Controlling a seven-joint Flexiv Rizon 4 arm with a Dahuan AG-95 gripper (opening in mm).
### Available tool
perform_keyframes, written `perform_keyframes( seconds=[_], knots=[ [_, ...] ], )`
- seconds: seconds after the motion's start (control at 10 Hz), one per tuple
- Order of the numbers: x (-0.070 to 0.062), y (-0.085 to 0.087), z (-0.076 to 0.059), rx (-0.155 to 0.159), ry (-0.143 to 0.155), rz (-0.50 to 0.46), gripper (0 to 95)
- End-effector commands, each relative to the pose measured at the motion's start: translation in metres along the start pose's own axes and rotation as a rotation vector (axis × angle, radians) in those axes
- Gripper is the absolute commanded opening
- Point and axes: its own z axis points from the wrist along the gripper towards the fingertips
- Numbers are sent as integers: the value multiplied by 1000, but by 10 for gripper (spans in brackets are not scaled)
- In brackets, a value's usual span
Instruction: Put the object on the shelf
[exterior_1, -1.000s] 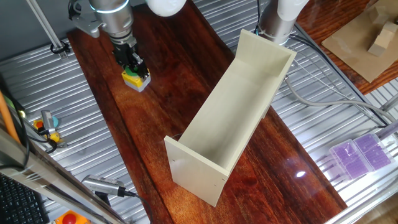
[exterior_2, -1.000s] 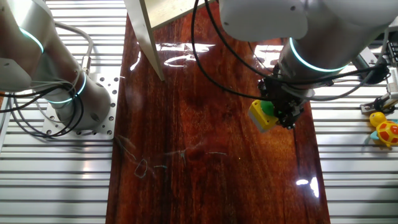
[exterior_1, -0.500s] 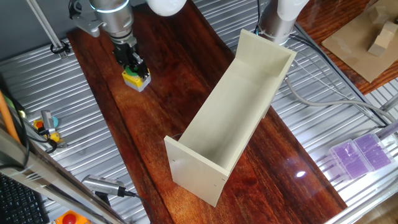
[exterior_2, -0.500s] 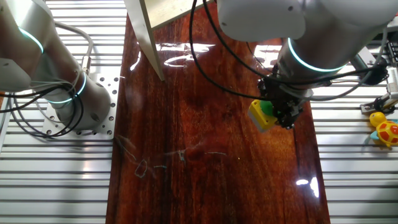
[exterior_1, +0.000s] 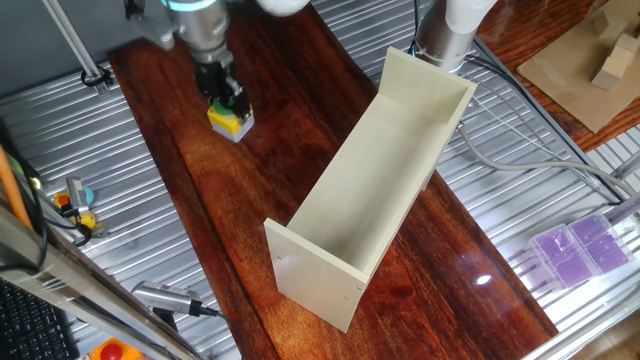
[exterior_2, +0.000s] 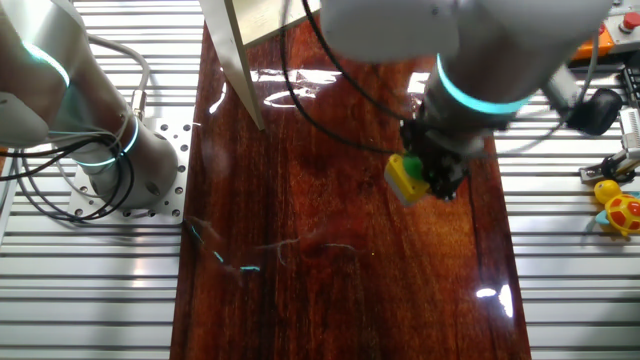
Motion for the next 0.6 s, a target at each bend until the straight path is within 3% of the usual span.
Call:
perform_keyframes(
  seconds=[0.1, 0.2, 0.4, 0.6],
  knots=[
    [1, 18, -27, -8, 39, 22, 0],
    [3, 25, -36, -10, 52, 31, 0],
    [3, 25, -36, 14, 60, 33, 0],
    [3, 25, -36, 15, 58, 21, 0]
  ],
)
